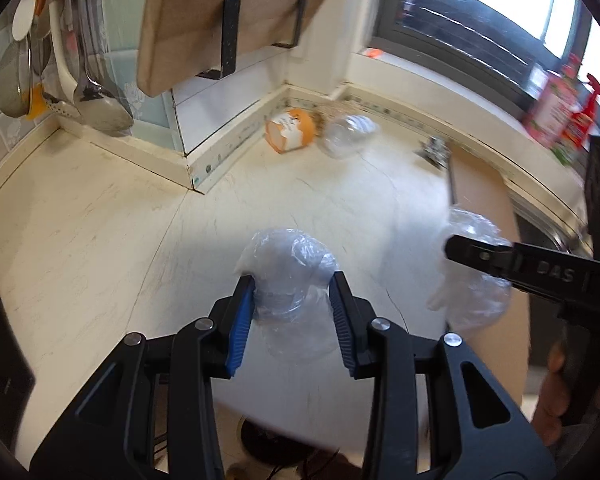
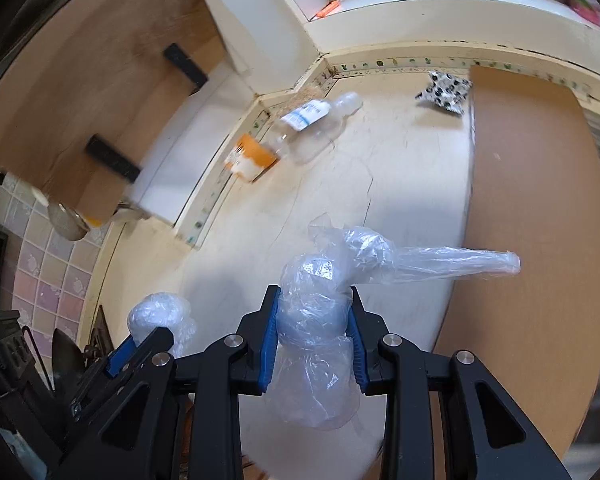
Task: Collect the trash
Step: 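Grasp a clear plastic bag with the right tool while the left tool grasps another, then carry both clear plastic bags down to the black trash bin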
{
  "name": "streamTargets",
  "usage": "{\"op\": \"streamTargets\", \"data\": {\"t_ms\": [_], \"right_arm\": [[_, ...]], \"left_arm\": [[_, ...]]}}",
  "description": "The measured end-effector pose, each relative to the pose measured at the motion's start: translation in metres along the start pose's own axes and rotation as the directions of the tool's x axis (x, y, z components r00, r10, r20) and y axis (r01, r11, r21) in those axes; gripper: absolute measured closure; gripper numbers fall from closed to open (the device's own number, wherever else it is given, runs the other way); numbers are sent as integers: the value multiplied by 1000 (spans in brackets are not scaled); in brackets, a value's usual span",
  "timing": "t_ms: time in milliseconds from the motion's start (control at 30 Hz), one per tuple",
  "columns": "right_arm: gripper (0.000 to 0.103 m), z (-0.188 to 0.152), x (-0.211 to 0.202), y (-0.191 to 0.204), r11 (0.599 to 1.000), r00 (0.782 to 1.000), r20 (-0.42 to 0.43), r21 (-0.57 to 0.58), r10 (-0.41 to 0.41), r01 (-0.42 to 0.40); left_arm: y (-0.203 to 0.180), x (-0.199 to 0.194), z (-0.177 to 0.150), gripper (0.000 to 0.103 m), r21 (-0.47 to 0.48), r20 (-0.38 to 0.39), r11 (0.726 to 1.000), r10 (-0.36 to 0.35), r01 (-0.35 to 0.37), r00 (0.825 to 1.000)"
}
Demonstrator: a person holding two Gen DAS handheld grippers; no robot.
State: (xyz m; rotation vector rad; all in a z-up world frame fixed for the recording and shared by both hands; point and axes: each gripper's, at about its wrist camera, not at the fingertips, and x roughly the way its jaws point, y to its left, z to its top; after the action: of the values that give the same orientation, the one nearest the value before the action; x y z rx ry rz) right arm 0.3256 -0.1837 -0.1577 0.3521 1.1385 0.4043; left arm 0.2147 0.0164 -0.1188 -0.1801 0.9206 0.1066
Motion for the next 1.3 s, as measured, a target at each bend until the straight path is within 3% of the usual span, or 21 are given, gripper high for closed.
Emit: {"op": "streamTargets", "data": {"t_ms": [433,700,1033,1300], "right_arm": [[73,-172,-62,52,997,998,31,50,-52,50],[73,-285,-72,62,992,997,-5,104,-74,74],[73,-382,-49,48,980,988,-116,156,-103,120],[73,-438,0,15,963,973,-195,214,-123,164]], "left_arm": [[12,-104,-100,69,193,-53,966,-164,171,985],[27,-133,-170,69,308,-122,925,-192,221,974],[36,-117,-243,69,379,-259,887,-171,263,951],[41,-58,-293,69,383,-366,882,-127,274,922]]}}
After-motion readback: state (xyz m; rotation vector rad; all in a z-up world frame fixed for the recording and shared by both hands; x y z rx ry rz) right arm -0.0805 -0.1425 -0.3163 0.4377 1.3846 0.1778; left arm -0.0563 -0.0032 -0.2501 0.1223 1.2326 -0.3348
